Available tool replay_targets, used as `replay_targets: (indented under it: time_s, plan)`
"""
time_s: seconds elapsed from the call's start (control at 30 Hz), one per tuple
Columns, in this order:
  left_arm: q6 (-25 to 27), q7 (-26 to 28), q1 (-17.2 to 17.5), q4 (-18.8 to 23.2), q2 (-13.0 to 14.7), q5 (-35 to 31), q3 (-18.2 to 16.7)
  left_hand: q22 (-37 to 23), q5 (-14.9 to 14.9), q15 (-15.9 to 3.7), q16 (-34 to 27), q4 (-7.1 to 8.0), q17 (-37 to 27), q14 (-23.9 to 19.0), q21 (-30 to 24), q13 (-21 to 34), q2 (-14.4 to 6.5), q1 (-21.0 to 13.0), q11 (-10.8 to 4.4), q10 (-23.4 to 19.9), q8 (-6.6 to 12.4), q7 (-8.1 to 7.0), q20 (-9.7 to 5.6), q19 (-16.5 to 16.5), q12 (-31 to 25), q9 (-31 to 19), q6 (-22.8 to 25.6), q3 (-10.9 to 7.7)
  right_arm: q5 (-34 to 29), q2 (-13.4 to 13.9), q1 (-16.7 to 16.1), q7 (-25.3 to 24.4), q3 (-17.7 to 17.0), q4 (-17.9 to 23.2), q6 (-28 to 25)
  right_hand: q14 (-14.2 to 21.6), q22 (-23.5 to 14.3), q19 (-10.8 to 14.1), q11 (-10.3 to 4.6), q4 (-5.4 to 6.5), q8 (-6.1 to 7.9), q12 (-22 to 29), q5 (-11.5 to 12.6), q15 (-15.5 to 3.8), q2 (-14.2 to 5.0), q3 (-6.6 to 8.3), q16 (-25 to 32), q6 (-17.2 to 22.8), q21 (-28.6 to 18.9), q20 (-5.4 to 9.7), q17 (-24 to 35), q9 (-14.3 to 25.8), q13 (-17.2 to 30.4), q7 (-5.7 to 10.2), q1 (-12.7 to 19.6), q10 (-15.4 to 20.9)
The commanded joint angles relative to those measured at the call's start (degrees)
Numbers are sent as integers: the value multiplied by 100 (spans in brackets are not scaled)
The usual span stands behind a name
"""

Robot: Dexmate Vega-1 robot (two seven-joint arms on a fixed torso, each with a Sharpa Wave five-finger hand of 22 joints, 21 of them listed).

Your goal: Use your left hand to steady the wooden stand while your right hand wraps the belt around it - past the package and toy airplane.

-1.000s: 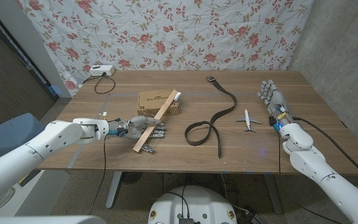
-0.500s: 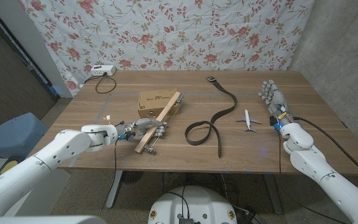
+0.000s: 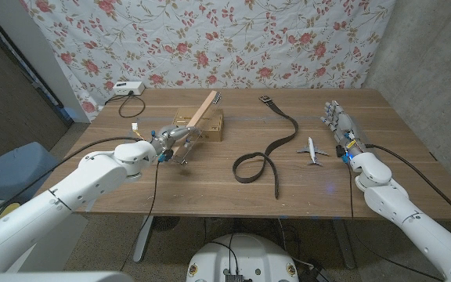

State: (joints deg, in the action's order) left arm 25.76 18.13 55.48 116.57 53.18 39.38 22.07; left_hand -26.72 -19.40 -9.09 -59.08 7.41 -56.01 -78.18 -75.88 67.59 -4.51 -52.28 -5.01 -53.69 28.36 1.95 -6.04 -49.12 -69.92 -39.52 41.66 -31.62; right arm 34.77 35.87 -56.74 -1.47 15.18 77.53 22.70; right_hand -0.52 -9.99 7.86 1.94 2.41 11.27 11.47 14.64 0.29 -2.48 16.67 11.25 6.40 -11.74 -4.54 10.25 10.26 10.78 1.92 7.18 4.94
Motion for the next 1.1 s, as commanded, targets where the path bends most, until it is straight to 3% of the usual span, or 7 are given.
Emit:
replay_targets:
  time_s: [0.03, 0.17, 0.27, 0.5, 0.87, 1.1]
  plan:
    - [674, -165, -826, 542, 203, -1350, 497, -37, -115, -241, -110, 242, -48, -232, -86, 387, -284, 427, -261, -230, 202, 53, -302, -36, -825, -241, 166, -347, -522, 405, -178, -312, 89, 463, -264, 201, -26, 103, 32, -356, 87, 69, 42, 36, -68, 182, 50, 260, -22, 34, 15, 32, 24, -23, 468, 200]
    - [1005, -572, -1215, 688, 327, -1715, 732, -21, -172, -242, -143, 213, -49, -216, -123, 386, -253, 461, -251, -187, 320, 59, -298, -22, -998, -364, 200, -371, -752, 676, -352, -459, 80, 835, -486, 451, -36, 212, 47, -604, 119, 100, 0, 211, -73, 279, 109, 441, -51, 21, 26, 36, 32, -68, 764, 369]
    - [1128, -819, -1414, 752, 375, -1918, 831, 0, -213, -242, -185, 210, -68, -226, -146, 384, -238, 495, -261, -140, 381, 67, -302, -14, -1120, -445, 178, -387, -866, 935, -462, -442, 77, 1129, -726, 691, -49, 283, 66, -727, 131, 106, -39, 323, -45, 298, 178, 564, -74, -191, 46, 40, 42, -65, 886, 448]
    - [1366, -1436, -1901, 887, 496, -2469, 1132, 2, -289, -231, -196, 210, -23, -222, -202, 381, -207, 565, -269, -25, 416, 36, -299, 47, -1353, -426, 185, -412, -1153, 1531, -705, -440, 44, 1867, -1333, 918, -61, 318, 149, -898, 99, 142, -116, 325, -234, 453, 244, 590, -82, -289, 82, 45, 54, -47, 1175, 631]
    - [1663, -2302, -2484, 1181, 584, -3343, 1549, -7, -402, -203, -266, 218, -17, -217, -264, 375, -111, 676, -279, 139, 476, -28, -241, 177, -1648, -437, 167, -423, -1680, 2365, -1179, -506, -144, 3025, -1984, 985, -67, 370, 152, -945, 88, 147, -191, 317, -194, 428, 266, 626, -98, -338, 112, 47, 63, -54, 1200, 697]
    - [1703, -2642, -2592, 1394, 646, -3670, 1568, 19, -530, -186, -291, 226, 42, -203, -300, 373, -29, 772, -270, 249, 531, -70, -197, 243, -1876, -443, 147, -448, -2046, 2856, -1492, -535, -326, 3748, -2450, 997, -69, 377, 168, -943, 71, 145, -233, 304, -92, 354, 271, 617, -98, -346, 134, 48, 69, -63, 1134, 720]
